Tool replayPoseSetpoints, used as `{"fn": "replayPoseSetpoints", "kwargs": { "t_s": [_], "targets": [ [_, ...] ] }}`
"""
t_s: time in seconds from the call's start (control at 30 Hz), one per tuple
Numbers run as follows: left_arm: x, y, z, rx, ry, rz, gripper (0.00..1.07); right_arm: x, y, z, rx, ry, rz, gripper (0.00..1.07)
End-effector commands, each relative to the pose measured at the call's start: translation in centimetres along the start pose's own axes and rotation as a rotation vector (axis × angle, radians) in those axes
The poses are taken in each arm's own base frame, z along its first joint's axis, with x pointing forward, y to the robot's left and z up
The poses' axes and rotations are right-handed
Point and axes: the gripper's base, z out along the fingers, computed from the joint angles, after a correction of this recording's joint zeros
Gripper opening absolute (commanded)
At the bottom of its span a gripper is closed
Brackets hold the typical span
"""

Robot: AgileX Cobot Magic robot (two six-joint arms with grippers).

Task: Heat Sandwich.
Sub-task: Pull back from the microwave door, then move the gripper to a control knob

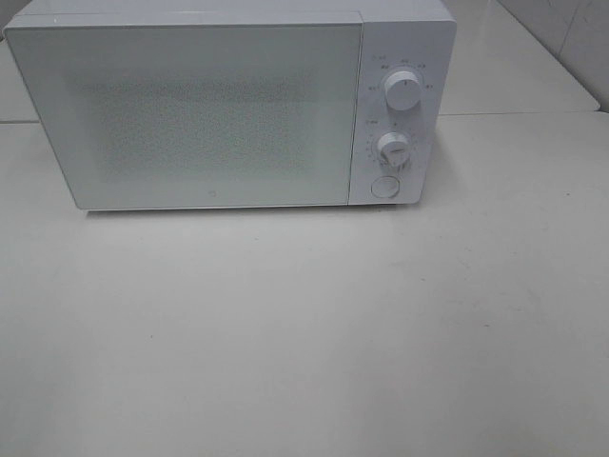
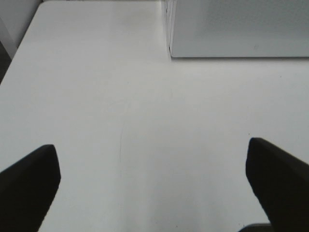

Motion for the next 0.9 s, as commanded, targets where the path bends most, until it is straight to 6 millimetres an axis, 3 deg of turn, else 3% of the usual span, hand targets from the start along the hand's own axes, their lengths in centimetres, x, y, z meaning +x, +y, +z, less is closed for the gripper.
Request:
{"fn": "replayPoseSetpoints", "kwargs": {
  "t_s": [0.03,0.9],
  "targets": [
    [0.57,-0.04,-0.87,-0.003,-0.071,-0.001,1.03,0.18,-0.04,-0.31,0.006,-0.034,-0.003,0.76],
    [0.57,-0.05,-0.81,-0.002,-0.067,0.001,1.03,0.09,-0.03,-0.19,0.007,-0.024,-0.003,0.76]
  ]
}}
